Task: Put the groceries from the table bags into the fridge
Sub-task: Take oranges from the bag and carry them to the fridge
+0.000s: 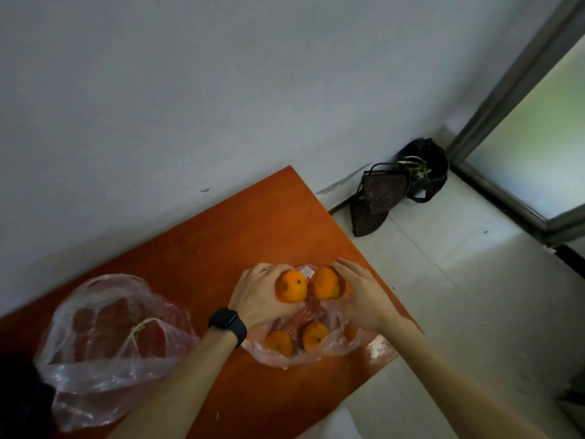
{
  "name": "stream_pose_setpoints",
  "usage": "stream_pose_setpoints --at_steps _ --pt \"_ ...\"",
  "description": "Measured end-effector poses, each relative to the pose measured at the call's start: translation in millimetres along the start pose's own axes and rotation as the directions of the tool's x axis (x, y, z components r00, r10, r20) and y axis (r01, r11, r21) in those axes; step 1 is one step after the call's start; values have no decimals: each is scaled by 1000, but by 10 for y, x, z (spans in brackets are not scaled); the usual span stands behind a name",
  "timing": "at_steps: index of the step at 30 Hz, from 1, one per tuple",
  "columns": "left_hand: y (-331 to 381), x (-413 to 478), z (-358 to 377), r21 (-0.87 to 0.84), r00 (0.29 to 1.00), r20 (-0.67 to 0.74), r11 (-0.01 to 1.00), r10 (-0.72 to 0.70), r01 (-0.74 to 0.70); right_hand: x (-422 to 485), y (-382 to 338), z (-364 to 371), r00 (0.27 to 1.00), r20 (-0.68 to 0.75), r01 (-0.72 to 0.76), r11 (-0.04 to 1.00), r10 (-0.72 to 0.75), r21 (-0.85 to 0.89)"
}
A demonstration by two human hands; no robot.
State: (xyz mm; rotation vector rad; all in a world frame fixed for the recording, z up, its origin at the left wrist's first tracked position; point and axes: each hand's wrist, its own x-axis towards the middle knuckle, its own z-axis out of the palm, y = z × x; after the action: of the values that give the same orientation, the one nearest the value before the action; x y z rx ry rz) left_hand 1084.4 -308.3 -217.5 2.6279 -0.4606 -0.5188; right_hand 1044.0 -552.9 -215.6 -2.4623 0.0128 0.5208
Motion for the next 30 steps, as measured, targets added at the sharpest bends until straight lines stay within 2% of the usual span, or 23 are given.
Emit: stream_pose_setpoints --at_steps 3,8,12,15,20,24,25,30 --pt "185 -127 -189 9 993 -114 999 41 -40 -342 -51 -247 991 -131 35 983 -12 178" --pt "949 -284 -343 -214 980 -181 970 76 -115 -1189 104 -612 936 -349 103 914 44 393" --pt "1926 -359 -144 -232 947 -207 928 245 -291 -2103 524 -807 824 -550 103 919 136 381" --pt "2794 -478 197 -237 900 -152 869 410 -435 -2943 947 -912 727 -652 41 933 217 356" --pt "4280 -840 846 -229 736 -28 713 676 -663 -4451 1632 -996 546 -752 -95 919 369 382" --pt "5435 -1314 1296 -230 562 29 552 827 -801 -5589 2019 -1115 344 -817 -200 886 462 418" --pt "5733 -1462 1406 -246 508 32 499 861 -831 -5888 2100 -1153 280 -838 -211 881 469 423" --pt "6828 -1980 1688 -299 285 23 279 958 -913 -6906 2412 -1349 66 -894 -248 875 442 415"
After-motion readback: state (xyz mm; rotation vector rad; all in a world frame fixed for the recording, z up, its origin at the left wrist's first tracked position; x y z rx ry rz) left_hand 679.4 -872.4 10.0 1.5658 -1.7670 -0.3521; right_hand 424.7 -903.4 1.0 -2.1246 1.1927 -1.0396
